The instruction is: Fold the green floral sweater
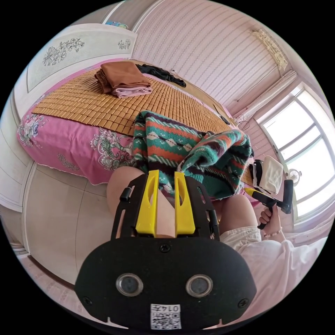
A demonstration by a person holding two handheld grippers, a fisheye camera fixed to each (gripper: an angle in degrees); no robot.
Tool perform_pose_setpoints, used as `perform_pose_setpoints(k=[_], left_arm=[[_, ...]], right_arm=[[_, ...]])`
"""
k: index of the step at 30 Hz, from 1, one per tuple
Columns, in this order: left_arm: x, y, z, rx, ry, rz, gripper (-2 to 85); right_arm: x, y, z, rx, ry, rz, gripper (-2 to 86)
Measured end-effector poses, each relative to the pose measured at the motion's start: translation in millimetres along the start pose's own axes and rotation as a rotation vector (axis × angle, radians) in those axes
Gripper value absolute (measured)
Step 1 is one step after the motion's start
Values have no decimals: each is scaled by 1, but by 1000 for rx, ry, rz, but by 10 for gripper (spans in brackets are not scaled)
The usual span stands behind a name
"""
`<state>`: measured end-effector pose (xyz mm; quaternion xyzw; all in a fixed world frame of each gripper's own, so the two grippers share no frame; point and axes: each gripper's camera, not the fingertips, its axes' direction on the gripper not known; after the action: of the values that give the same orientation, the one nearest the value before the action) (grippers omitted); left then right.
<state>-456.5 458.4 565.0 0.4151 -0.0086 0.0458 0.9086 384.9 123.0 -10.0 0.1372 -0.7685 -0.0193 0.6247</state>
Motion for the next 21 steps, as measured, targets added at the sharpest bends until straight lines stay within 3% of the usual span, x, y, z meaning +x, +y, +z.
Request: perform_pose_setpoints(k=[4, 7, 18, 21], left_arm=[[6, -17, 21, -73, -20, 13, 110], [10, -30, 30, -85, -36, 31, 112], [1, -71, 63, -94, -32, -53, 115], [-1, -80, 76, -124, -63, -66, 121]], right_arm=[[-24, -14, 22, -53, -34, -98, 192], [-44, -29, 36, -95, -48, -150, 202], [-140, -97, 78, -227, -1, -427, 197], [-158, -111, 98, -287, 204, -440, 134]])
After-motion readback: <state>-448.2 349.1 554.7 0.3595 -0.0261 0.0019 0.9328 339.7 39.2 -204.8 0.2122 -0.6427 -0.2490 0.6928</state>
